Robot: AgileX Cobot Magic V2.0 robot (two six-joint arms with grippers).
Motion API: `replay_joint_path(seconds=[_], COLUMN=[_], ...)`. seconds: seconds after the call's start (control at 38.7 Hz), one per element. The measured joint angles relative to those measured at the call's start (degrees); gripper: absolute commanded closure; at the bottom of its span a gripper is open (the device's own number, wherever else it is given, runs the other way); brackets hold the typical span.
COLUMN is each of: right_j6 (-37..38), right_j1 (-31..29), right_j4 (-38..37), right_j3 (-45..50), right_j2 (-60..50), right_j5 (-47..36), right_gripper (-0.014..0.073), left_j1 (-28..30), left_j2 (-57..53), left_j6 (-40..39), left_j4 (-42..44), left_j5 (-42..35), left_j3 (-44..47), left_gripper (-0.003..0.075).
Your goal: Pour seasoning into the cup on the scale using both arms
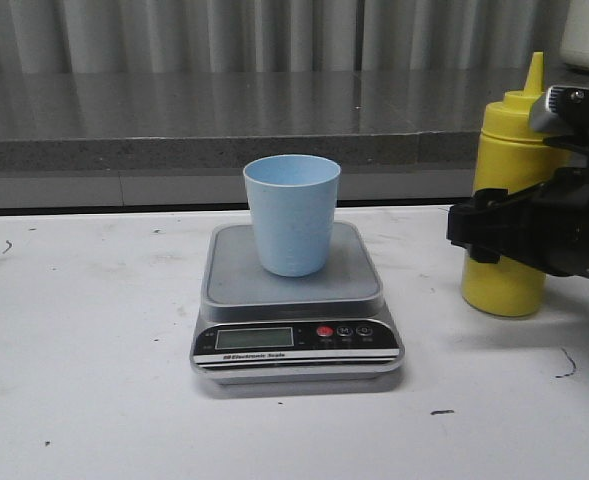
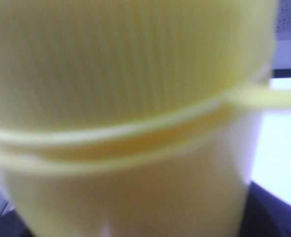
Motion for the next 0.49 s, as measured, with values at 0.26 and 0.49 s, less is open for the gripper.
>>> replay_joint_path(seconds=[0.26,0.49], right_j6=[-16.57,-37.67], right_j1=[0.0,0.0], right_j4=[-0.21,-0.21], right_j3=[-2.22,-10.46], right_j2=[-9.03,-14.74], right_j5=[4.02,16.82], right_gripper=[0.0472,0.0472], left_j1=[0.0,0.0], left_j2=[0.0,0.0], left_j6=[0.0,0.0], left_j4=[0.0,0.0], left_j5=[0.0,0.0], left_j3=[0.0,0.0], left_gripper=[0.074,0.074])
